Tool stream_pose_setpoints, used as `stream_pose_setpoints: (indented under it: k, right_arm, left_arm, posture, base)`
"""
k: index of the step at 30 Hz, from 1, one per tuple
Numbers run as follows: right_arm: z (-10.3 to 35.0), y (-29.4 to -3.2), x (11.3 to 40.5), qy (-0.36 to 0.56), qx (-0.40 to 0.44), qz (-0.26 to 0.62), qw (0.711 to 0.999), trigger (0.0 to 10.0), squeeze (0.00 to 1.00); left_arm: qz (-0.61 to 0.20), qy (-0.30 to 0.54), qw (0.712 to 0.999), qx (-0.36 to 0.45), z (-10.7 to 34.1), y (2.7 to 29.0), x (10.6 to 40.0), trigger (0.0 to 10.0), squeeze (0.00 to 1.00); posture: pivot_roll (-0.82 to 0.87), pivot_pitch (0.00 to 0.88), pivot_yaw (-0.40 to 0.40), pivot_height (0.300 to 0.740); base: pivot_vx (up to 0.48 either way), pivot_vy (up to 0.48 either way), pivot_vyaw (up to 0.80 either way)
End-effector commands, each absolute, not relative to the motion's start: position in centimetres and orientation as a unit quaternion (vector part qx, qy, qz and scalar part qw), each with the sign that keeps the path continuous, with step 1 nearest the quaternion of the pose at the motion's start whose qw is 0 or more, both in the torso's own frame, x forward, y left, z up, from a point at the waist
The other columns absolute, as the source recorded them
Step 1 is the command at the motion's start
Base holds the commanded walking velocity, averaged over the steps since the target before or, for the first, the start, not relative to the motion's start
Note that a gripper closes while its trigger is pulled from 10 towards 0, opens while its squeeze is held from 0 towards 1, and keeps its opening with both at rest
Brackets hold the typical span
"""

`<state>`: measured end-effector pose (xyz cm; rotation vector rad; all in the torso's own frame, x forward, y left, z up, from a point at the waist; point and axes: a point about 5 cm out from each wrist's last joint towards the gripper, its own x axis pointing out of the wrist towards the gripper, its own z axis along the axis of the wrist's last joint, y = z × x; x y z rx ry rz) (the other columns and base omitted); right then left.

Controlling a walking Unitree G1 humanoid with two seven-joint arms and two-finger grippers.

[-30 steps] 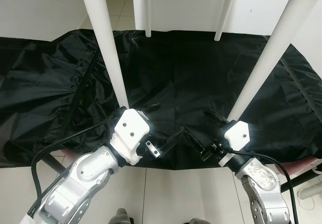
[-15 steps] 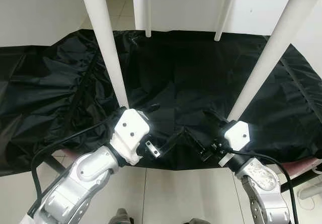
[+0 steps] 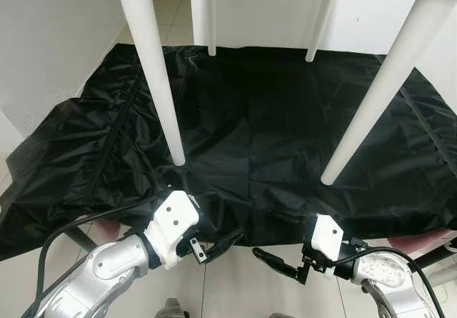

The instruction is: Building children table

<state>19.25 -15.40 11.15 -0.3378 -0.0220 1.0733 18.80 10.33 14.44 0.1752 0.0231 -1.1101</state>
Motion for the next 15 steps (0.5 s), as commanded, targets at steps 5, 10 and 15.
stream_pose_setpoints:
  k: [5, 10, 15]
  right_arm:
    - [9.3, -16.1, 19.1, 0.031, -0.16, 0.51, 0.844, 10.0, 0.0]
    - [6.9, -16.9, 19.0, 0.077, -0.157, 0.51, 0.842, 10.0, 0.0]
    - [4.1, -17.6, 19.0, 0.128, -0.151, 0.505, 0.84, 10.0, 0.0]
  left_arm:
    - [-0.535, 0.061, 0.837, 0.096, 11.8, 11.3, 18.4, 10.0, 0.0]
    - [-0.53, 0.106, 0.836, 0.098, 9.2, 12.2, 18.0, 10.0, 0.0]
    - [-0.522, 0.156, 0.834, 0.09, 6.3, 13.1, 17.7, 10.0, 0.0]
  posture:
    - [0.05, 0.0, 0.0, 0.74]
    - [0.05, 0.0, 0.0, 0.74]
    - [0.05, 0.066, 0.002, 0.74]
  base:
    - [0.0, 0.0, 0.0]
    - [0.0, 0.0, 0.0]
    - [0.0, 0.0, 0.0]
